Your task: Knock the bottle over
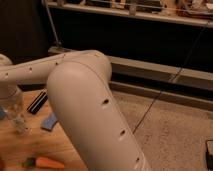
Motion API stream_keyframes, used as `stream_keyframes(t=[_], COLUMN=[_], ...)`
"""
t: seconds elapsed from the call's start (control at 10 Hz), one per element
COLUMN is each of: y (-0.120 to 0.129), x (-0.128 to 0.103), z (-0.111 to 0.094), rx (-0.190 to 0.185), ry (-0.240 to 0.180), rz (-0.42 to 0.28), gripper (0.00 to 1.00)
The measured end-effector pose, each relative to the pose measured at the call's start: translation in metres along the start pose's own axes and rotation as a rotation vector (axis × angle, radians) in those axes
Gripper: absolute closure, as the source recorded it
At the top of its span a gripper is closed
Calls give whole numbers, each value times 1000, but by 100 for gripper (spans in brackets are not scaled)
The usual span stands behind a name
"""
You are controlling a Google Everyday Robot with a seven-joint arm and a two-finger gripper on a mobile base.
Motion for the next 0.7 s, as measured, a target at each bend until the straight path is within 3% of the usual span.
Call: stream_keyframes(t=[0.7], y=[24], x=[-24], z=[14], rx=[-9], ry=[-48], rz=[-65], gripper=[100])
